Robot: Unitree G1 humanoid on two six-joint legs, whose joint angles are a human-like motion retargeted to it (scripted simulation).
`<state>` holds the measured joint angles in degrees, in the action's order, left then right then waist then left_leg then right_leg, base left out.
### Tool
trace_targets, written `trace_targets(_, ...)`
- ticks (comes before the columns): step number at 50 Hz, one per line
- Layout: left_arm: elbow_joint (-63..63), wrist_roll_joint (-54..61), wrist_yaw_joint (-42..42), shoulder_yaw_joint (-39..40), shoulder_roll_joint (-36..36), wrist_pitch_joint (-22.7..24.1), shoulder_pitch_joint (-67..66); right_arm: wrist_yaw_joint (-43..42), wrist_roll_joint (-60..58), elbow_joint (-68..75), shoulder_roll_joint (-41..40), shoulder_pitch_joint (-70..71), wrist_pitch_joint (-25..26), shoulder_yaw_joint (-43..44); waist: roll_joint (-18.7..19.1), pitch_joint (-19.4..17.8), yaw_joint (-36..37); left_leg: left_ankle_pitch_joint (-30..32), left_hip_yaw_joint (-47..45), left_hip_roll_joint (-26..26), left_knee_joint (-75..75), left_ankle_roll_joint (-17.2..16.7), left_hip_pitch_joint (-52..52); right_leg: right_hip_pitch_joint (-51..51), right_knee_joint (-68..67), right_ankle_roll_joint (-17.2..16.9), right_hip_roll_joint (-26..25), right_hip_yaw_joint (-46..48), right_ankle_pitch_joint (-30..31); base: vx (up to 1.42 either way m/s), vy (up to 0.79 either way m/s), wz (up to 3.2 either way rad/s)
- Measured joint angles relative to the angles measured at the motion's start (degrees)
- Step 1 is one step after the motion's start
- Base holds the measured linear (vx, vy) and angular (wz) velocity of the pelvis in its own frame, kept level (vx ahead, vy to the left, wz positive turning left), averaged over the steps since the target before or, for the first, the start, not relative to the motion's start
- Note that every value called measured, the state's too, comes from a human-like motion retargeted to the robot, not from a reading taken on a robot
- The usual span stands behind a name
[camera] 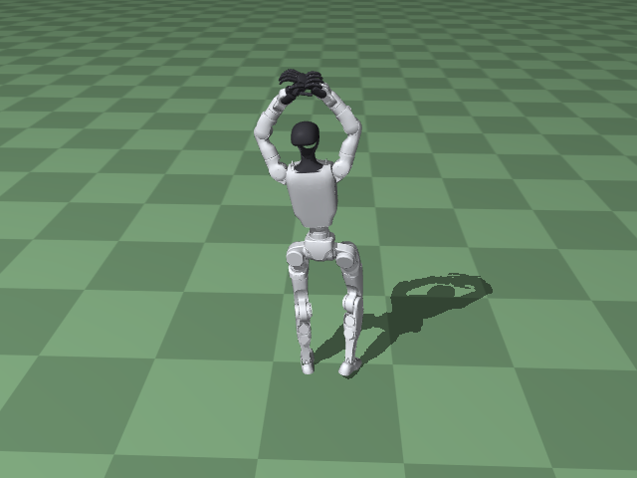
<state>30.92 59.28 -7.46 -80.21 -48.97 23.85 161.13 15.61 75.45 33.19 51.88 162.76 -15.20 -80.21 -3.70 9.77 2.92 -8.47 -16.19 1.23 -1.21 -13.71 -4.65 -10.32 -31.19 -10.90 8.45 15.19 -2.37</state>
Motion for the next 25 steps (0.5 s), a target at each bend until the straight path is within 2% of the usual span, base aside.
trace_targets(3, 0.4, -1.0, 0.8, 0.0, 0.4, 0.5, 0.3, -0.4, 1.0, -0.1, -0.2, -0.1, -0.2, 0.0, -1.9, -2.0, -2.4, -1.4, 2.6, -2.5, 0.6, -0.1, -1.9, -0.3, 16.3, -3.6, -0.2, 1.3, 3.8, 0.24, 0.01, 0.85)
trace_targets(6, 0.2, -2.9, 0.5, 0.0, 0.1, 1.7, 0.5, -0.3, 0.6, -0.1, -0.2, 0.1, -0.4, 0.1, -4.1, -4.3, -2.9, -1.6, 3.4, -3.2, 0.6, -1.3, -3.4, -3.7, 30.0, -4.1, -4.6, -1.5, 12.6, 0.12, -0.30, 0.35)
trace_targets(9, 1.0, -4.7, 0.3, 0.0, 0.8, 1.8, 0.4, -0.2, 0.9, -0.2, -0.4, 0.3, 0.2, 0.0, -4.7, -7.1, -3.0, -2.0, 4.7, -3.1, 1.0, -1.3, -5.5, -8.1, 36.2, -4.1, -8.9, -4.5, 18.9, 0.14, -0.30, 0.36)
trace_targets(13, 0.8, -4.9, -0.6, 0.0, 0.9, 2.0, -0.2, 0.2, 0.4, 0.0, 0.0, 0.2, 0.3, 0.0, -4.4, -8.9, -3.1, -3.1, 5.8, -2.4, 1.3, -1.3, -7.9, -14.2, 36.2, -4.1, -10.6, -4.5, 18.0, 0.24, -0.06, 0.29)
trace_targets(17, 0.3, -4.5, -0.7, 0.0, 0.1, 2.5, -1.0, 0.6, -0.8, 0.0, 0.0, -0.9, 0.3, 0.0, -3.4, -9.5, -5.1, -4.0, 8.1, -2.1, 1.4, -1.3, -9.8, -15.9, 36.2, -4.1, -8.2, -1.1, 19.2, 0.30, 0.11, 0.57)
trace_targets(25, 0.3, -4.9, -0.2, 0.0, 0.1, 2.5, -2.0, 0.7, -1.3, 0.3, -0.3, -1.1, 1.1, 0.1, -3.3, -8.1, -4.7, -5.4, 10.6, -1.6, 1.0, -1.3, -12.1, -14.3, 36.2, -4.1, -8.3, -2.3, 19.5, 0.33, -0.05, 0.36)
